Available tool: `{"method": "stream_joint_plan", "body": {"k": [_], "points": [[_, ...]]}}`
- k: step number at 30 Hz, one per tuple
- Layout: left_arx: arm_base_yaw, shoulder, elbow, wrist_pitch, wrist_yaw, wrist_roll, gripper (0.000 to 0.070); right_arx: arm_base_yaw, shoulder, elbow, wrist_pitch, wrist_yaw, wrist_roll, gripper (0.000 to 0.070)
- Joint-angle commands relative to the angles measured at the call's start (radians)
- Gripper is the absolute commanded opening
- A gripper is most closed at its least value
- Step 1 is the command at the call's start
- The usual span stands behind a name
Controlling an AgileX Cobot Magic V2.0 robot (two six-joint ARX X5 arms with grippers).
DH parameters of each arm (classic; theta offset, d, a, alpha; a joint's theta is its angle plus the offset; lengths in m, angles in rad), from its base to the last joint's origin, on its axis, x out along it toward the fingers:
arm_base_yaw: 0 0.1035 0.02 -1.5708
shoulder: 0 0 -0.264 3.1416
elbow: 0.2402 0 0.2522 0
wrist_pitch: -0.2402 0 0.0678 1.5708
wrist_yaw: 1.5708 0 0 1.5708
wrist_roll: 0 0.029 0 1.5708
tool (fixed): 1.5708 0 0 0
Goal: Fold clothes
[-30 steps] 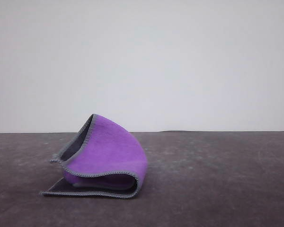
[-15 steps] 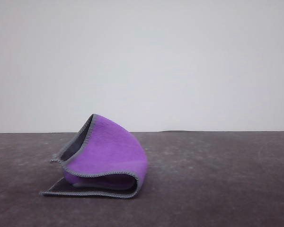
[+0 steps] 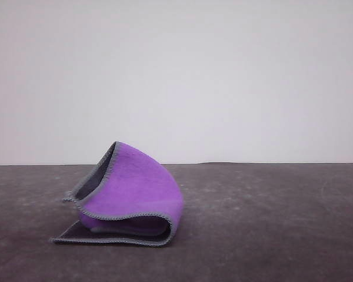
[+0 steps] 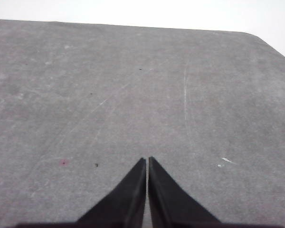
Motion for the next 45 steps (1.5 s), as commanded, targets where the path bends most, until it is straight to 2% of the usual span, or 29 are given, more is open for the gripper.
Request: {"method": "stream_joint_plan", "body": {"k": [1, 45], "points": [[0.0, -0.001, -0.009, -0.034, -0.002, -0.008, 0.0004, -0.002, -0.003, -0.006, 0.01, 0.003, 0.017, 0.0], [0.0, -0.001, -0.009, -0.034, -0.002, -0.008, 0.0004, -0.002, -0.003, -0.006, 0.01, 0.003, 0.017, 0.0]]}}
